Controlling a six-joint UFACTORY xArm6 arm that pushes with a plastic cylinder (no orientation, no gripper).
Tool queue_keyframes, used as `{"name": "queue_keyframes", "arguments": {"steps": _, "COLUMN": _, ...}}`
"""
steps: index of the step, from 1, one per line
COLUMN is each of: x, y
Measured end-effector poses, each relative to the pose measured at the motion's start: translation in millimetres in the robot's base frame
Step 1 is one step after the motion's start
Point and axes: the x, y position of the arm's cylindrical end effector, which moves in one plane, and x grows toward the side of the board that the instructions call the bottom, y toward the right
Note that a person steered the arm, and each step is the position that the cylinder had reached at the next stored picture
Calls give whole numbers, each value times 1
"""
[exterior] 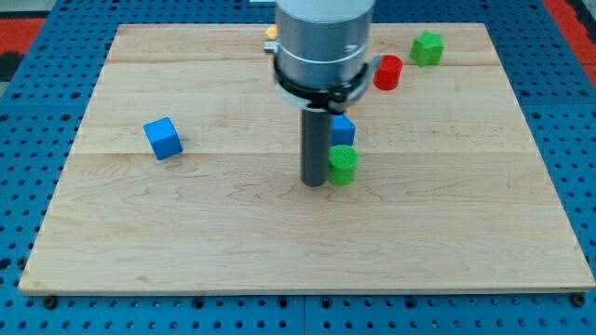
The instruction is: Push the blue cube towards bottom center
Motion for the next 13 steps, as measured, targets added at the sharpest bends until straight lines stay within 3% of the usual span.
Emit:
{"name": "queue_keyframes", "arguments": {"steps": 2, "x": 0, "y": -204}}
{"name": "queue_keyframes", "arguments": {"steps": 3, "x": -34, "y": -237}}
{"name": "queue_keyframes", "arguments": {"steps": 4, "x": -74, "y": -230}}
{"name": "queue_keyframes", "arguments": {"steps": 5, "x": -70, "y": -189}}
{"name": "queue_keyframes", "arguments": {"steps": 7, "x": 37, "y": -87}}
{"name": "queue_keyframes", "arguments": {"steps": 9, "x": -52, "y": -185}}
{"name": "queue_keyframes", "arguments": {"steps": 10, "x": -91, "y": -186}}
{"name": "queue_keyframes", "arguments": {"steps": 11, "x": -77, "y": -123}}
{"name": "queue_keyframes", "arguments": {"steps": 12, "x": -28, "y": -96}}
{"name": "queue_keyframes", "arguments": {"steps": 13, "x": -26, "y": -120}}
